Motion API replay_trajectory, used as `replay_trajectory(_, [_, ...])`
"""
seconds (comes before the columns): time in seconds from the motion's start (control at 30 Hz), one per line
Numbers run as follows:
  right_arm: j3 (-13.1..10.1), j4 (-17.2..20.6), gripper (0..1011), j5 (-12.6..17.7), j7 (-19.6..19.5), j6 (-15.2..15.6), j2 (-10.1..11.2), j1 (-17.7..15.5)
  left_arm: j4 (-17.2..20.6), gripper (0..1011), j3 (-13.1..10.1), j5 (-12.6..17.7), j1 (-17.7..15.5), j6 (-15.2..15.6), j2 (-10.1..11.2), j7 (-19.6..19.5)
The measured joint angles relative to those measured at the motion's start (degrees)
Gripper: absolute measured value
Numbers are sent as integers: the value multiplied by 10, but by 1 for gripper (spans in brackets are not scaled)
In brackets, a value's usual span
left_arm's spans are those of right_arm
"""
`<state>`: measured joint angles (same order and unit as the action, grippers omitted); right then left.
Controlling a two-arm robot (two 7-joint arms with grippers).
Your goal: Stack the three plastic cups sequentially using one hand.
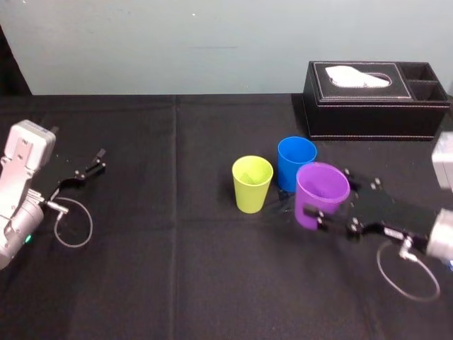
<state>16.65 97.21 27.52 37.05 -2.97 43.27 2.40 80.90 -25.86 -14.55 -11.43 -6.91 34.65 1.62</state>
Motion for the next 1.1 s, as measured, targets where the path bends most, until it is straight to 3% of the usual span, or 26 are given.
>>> replay_trajectory(0.2, [27, 6, 728, -5, -19, 48, -26, 56, 0, 1011, 0, 0, 0, 0, 0, 0])
replay_trajectory(0.4, [55, -7, 728, -20, -42, 75, -59, 103, 0, 1011, 0, 0, 0, 0, 0, 0])
replay_trajectory(0.73, [83, -51, 728, -42, -69, 85, -107, 149, 0, 1011, 0, 0, 0, 0, 0, 0])
replay_trajectory(1.1, [95, -89, 728, -56, -75, 78, -132, 164, 0, 1011, 0, 0, 0, 0, 0, 0])
